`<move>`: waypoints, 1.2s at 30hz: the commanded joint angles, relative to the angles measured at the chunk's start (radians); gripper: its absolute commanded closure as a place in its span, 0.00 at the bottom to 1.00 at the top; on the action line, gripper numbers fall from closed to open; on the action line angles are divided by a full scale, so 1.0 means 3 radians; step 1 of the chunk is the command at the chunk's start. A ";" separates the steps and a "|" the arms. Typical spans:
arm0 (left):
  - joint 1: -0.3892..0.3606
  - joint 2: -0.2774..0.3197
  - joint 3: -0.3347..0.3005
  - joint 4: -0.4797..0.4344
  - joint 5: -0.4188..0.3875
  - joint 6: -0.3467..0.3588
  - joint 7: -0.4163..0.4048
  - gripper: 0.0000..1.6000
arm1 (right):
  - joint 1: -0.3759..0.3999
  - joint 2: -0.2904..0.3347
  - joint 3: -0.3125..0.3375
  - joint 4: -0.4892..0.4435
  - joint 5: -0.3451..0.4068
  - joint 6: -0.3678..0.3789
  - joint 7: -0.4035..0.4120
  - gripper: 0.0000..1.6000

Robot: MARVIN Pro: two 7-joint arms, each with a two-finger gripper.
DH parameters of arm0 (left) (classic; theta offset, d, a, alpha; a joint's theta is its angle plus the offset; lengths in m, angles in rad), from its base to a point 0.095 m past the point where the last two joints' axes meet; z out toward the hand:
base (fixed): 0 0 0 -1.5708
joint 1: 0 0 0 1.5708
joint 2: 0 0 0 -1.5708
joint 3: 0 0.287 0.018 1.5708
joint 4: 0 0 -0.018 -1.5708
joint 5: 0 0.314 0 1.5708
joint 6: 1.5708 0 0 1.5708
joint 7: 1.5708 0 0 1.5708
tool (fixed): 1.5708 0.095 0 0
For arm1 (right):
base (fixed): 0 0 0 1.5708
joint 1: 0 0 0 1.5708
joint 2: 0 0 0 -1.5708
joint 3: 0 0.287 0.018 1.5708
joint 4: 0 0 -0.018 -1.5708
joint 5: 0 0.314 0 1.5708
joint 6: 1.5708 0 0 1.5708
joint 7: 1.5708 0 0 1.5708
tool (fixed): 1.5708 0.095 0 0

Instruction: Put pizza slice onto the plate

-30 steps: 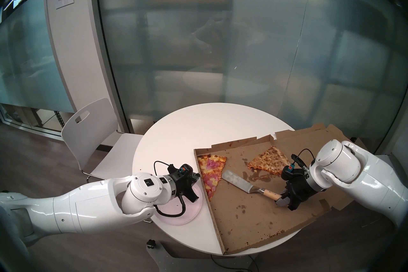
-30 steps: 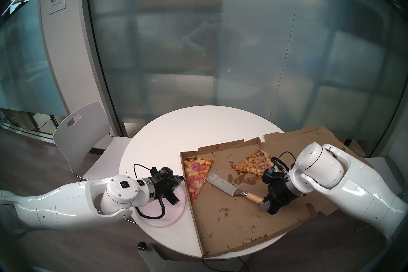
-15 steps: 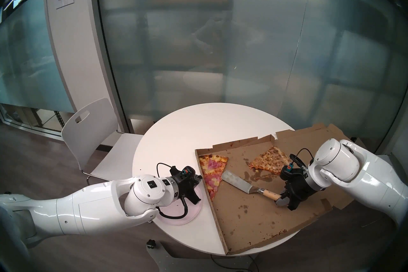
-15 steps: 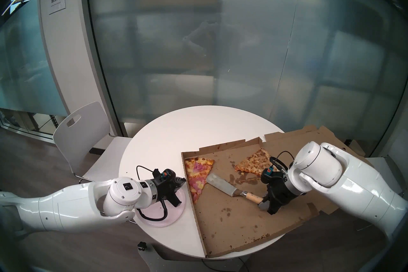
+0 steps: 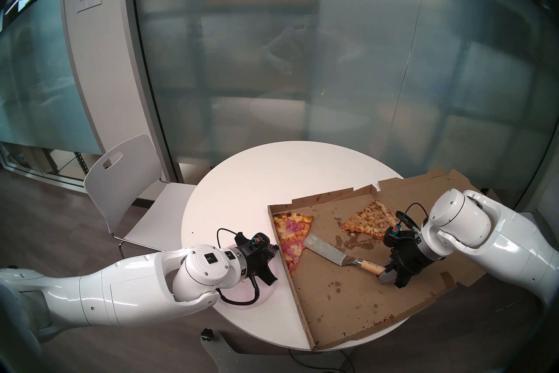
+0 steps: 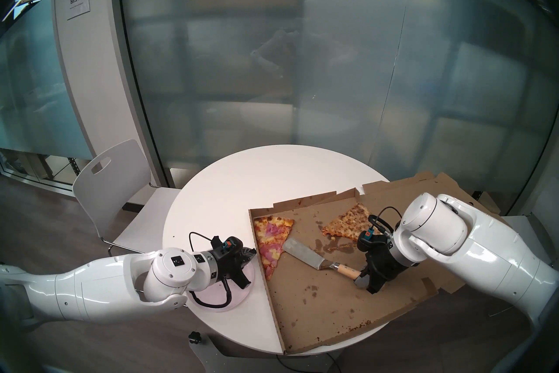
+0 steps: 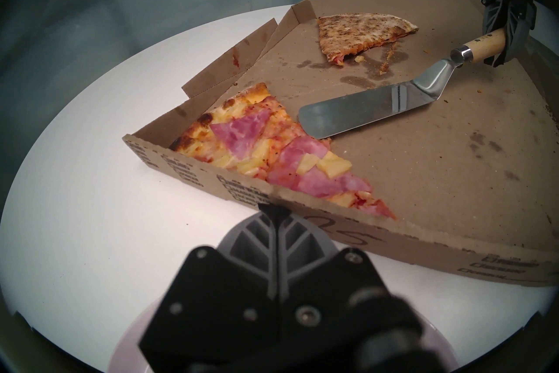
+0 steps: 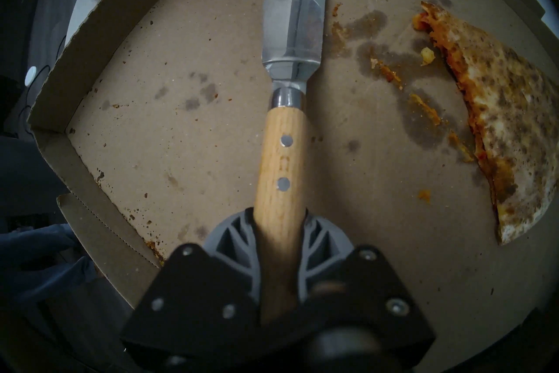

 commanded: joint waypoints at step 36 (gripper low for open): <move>0.0034 -0.0009 0.0019 -0.0198 -0.0073 0.0088 0.0177 1.00 | 0.1054 0.0012 -0.0823 0.0178 0.0182 -0.0028 0.0365 1.00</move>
